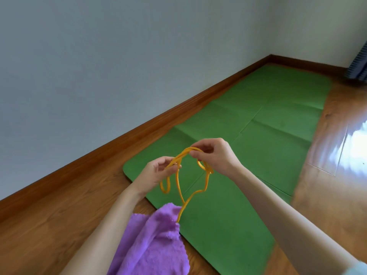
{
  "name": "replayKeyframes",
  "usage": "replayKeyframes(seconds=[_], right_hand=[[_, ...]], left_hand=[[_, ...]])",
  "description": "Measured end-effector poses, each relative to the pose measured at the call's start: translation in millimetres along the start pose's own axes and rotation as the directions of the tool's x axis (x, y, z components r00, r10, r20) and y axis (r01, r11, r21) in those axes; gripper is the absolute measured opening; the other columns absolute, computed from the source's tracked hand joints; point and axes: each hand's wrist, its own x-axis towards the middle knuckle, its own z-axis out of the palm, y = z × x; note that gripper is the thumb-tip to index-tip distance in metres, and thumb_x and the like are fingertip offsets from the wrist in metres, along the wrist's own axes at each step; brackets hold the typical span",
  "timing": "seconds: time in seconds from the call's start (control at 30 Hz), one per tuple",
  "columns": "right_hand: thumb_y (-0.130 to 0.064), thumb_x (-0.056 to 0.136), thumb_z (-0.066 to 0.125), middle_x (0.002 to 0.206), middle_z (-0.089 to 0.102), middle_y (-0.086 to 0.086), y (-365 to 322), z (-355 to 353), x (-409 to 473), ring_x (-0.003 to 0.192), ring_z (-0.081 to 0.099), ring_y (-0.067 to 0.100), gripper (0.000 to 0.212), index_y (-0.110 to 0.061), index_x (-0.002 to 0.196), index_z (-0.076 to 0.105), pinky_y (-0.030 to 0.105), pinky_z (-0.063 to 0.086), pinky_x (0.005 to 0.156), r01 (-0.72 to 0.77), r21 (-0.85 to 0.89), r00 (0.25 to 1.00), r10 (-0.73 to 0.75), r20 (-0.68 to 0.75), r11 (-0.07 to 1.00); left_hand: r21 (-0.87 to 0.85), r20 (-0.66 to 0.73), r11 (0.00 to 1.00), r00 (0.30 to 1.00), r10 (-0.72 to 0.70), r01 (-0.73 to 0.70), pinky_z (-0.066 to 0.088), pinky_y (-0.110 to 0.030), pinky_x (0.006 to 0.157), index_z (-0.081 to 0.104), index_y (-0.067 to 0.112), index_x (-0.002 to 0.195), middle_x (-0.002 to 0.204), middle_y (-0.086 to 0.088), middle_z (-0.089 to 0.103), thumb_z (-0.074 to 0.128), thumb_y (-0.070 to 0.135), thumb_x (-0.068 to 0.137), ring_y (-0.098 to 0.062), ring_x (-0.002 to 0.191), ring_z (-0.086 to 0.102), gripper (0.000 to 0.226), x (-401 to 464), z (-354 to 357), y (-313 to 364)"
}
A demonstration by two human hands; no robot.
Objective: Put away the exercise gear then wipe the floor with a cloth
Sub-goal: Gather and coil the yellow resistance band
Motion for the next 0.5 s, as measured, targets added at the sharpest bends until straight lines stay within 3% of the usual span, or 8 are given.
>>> replayKeyframes(seconds=[0.1,0.13,0.2,0.27,0.37,0.5], right_hand=[[-0.021,0.08,0.072,0.067,0.066,-0.011,6,4,1,0.059,0.057,0.001,0.009,-0.02,0.089,0.073,0.014,0.045,0.06,-0.019,-0.032,0.998,0.017,-0.068,0.999],[-0.022,0.08,0.072,0.067,0.065,-0.011,8,3,1,0.058,0.056,0.0,0.009,-0.021,0.089,0.073,0.013,0.044,0.059,-0.023,-0.051,0.996,0.019,-0.09,0.998],[-0.023,0.081,0.071,0.067,0.065,-0.01,13,1,1,0.06,0.056,0.003,0.008,-0.021,0.088,0.073,0.016,0.045,0.06,-0.039,-0.072,0.993,0.03,-0.118,0.997],[-0.022,0.081,0.071,0.069,0.066,-0.006,21,2,-2,0.064,0.058,0.01,0.007,-0.02,0.088,0.072,0.023,0.048,0.065,-0.071,-0.07,0.99,0.062,-0.129,0.995],[-0.021,0.082,0.071,0.07,0.065,-0.006,39,12,-9,0.066,0.059,0.012,0.009,-0.02,0.09,0.072,0.024,0.048,0.065,-0.128,-0.083,0.987,0.119,-0.107,0.988],[-0.021,0.081,0.071,0.075,0.067,-0.002,62,26,-21,0.072,0.062,0.017,0.011,-0.018,0.091,0.072,0.027,0.05,0.069,-0.205,-0.089,0.976,0.196,-0.1,0.975]], left_hand=[[0.016,-0.046,0.997,0.996,-0.081,0.081,0.05,-0.013,0.077,0.062,0.018,0.109,0.1,0.003,0.07,0.068,0.058,0.069,-0.005,0.091,0.066,0.057,-8,-5,-28],[0.057,-0.078,0.993,0.992,-0.099,0.104,0.049,-0.014,0.077,0.062,0.021,0.104,0.098,0.004,0.07,0.066,0.056,0.072,-0.006,0.09,0.065,0.048,-11,-6,-41],[0.23,-0.19,0.96,0.975,-0.115,0.159,0.048,-0.02,0.079,0.061,0.023,0.091,0.09,0.004,0.067,0.066,0.024,0.084,-0.011,0.085,0.063,0.009,-16,-5,-73],[0.436,-0.25,0.871,0.961,-0.123,0.225,0.048,-0.016,0.08,0.059,0.022,0.084,0.086,0.005,0.065,0.061,0.001,0.084,-0.013,0.084,0.061,0.021,-22,1,-109],[0.594,-0.237,0.759,0.959,-0.153,0.268,0.044,-0.014,0.078,0.06,0.019,0.094,0.098,-0.001,0.066,0.059,0.001,0.08,-0.017,0.091,0.061,0.023,-34,15,-147],[0.826,-0.132,0.549,0.991,-0.038,0.131,0.038,-0.025,0.093,0.059,0.016,0.116,0.117,0.002,0.06,0.061,0.016,0.083,-0.018,0.111,0.053,0.033,-37,24,-170]])
